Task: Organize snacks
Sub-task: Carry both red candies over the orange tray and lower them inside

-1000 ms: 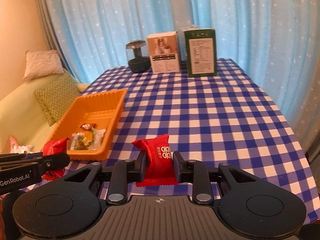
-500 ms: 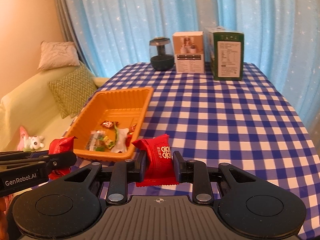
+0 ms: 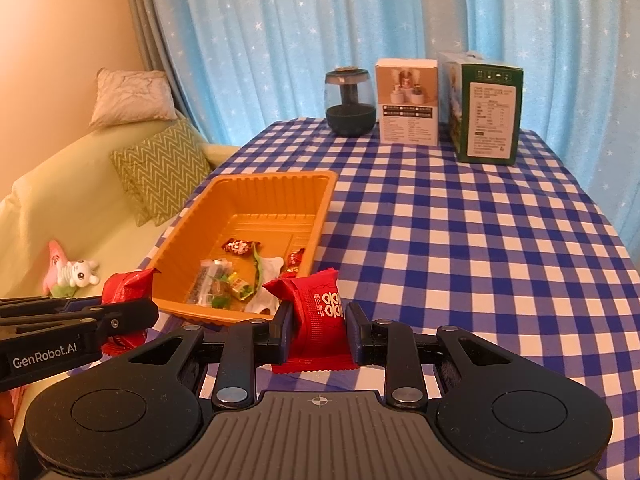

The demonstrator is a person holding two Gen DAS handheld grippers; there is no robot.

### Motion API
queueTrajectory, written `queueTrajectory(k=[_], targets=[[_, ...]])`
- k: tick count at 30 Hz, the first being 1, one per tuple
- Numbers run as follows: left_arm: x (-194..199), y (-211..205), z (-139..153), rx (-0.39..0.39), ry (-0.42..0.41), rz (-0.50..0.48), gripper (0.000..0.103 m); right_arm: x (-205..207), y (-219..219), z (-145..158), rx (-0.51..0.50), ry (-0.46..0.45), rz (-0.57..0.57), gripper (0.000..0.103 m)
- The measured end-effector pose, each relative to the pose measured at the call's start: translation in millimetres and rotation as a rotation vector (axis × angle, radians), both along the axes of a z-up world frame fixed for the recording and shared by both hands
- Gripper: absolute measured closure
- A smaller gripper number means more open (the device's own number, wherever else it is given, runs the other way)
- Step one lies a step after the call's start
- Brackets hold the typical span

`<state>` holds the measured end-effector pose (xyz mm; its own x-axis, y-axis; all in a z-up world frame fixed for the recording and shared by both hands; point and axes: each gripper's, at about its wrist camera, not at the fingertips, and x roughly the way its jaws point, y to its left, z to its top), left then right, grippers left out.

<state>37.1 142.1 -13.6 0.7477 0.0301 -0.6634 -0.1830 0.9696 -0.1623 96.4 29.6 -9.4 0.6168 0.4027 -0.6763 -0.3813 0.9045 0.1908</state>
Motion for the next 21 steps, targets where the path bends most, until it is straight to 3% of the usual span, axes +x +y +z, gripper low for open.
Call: queueTrajectory(k=[21], targets=[[30,36,-11,-0.002,0.023,0.022,0.080,37,34,-16,0.005,0.020,0.036,0.075]])
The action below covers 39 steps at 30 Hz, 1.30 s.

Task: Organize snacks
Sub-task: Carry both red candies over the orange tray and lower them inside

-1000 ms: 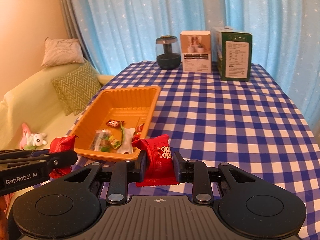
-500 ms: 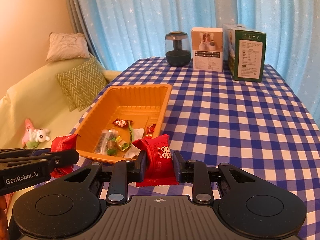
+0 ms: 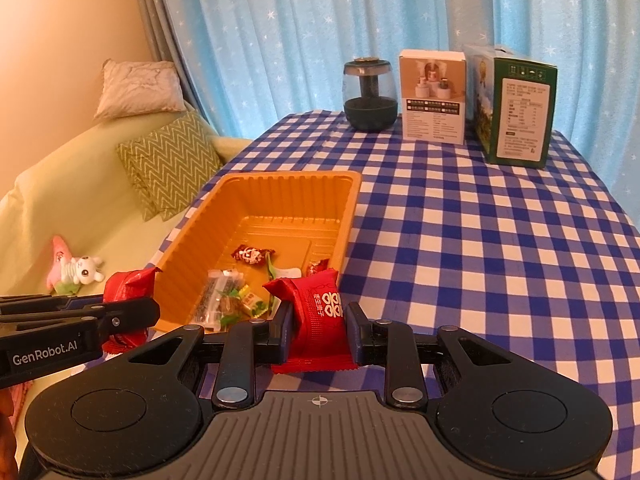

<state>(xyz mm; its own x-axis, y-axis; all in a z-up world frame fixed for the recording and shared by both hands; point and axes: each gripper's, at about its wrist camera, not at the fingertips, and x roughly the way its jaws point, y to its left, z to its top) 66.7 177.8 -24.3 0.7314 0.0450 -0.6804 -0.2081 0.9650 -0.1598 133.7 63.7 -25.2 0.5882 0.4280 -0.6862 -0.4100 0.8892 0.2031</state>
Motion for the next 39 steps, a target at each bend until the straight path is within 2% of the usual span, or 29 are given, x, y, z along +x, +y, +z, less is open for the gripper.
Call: queueTrajectory(k=[16,39], targets=[[41,24,-8,0.007,0.023,-0.024,0.080,36,29,-8,0.001,0.000,0.036,0.075],[104,55,-29,0.034,0.046,-0.058,0.080,103,59,-32,0.008,0.050,0.053,0.075]])
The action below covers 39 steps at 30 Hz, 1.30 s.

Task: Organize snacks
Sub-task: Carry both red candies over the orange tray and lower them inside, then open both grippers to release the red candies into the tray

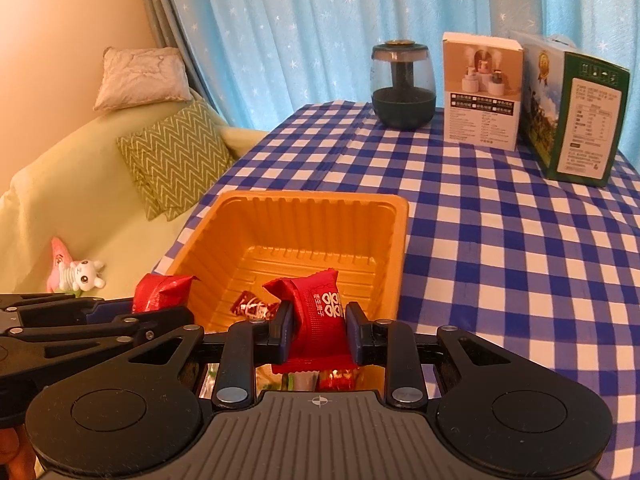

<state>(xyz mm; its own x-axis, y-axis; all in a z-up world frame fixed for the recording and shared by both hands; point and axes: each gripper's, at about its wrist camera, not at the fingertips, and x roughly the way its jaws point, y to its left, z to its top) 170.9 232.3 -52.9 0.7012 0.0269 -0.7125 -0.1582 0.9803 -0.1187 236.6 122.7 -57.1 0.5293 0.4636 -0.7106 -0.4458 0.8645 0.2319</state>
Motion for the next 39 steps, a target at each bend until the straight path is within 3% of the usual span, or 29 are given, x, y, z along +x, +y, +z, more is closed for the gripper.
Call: queueTrajectory(k=[20,22,24,39], targets=[[71,24,-26,0.048,0.026,-0.066,0.080,50,19,-23,0.004,0.044,-0.021,0.075],[74,25,-28,0.055,0.020,-0.069,0.072,52,18,-25,0.006,0.050,-0.025,0.075],[75,27,-29,0.068,0.008,-0.068,0.068,53,18,-26,0.006,0.053,-0.024,0.075],[51,35,-25,0.118,-0.004,-0.047,0.067,61,19,-27,0.037,0.069,-0.036,0.075]])
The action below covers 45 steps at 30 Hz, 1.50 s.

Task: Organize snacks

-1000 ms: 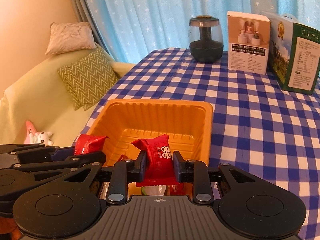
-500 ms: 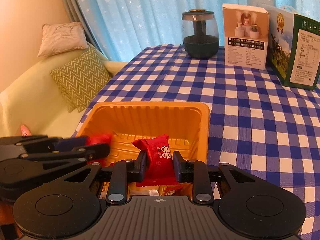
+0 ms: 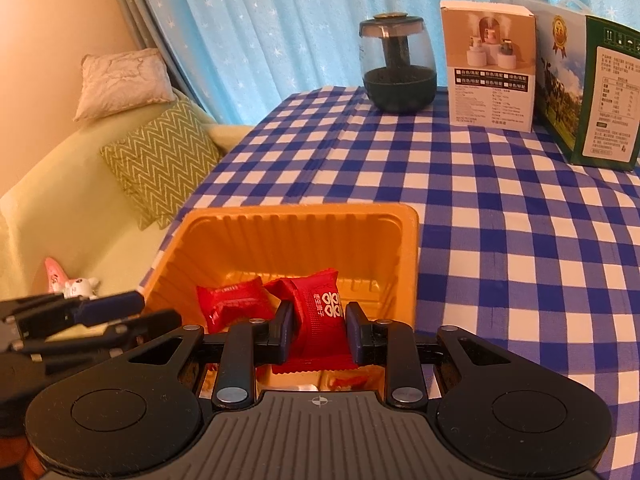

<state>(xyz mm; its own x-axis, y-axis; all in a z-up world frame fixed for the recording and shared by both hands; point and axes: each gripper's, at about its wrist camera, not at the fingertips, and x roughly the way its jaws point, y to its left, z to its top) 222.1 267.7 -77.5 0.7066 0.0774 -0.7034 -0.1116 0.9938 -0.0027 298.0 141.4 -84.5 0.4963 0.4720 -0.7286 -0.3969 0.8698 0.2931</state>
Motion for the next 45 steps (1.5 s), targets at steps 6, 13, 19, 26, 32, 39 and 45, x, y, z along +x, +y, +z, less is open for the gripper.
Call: queueTrajectory(k=[6,13,19,26,32,39,45], targets=[[-6,4,1,-0.002,-0.008,0.010,0.062,8,1,5,0.091,0.005,0.026,0.074],[-14,3,0,0.013,-0.022,0.010,0.054,4,-16,6,0.077,-0.005,-0.027,0.059],[-19,-1,2,-0.002,-0.042,0.013,0.038,-9,-36,8,0.058,-0.004,-0.059,0.057],[-26,-10,7,-0.016,-0.048,0.012,0.024,-31,-55,20,0.029,-0.018,-0.083,0.053],[-43,-20,19,-0.026,-0.072,0.043,0.018,-58,-76,33,0.006,-0.021,-0.099,0.050],[-80,-43,55,0.001,-0.098,0.090,0.009,-87,-103,52,0.041,-0.003,-0.096,0.044],[-115,-69,83,0.012,-0.096,0.127,0.006,-118,-121,78,0.052,-0.007,-0.061,0.038]])
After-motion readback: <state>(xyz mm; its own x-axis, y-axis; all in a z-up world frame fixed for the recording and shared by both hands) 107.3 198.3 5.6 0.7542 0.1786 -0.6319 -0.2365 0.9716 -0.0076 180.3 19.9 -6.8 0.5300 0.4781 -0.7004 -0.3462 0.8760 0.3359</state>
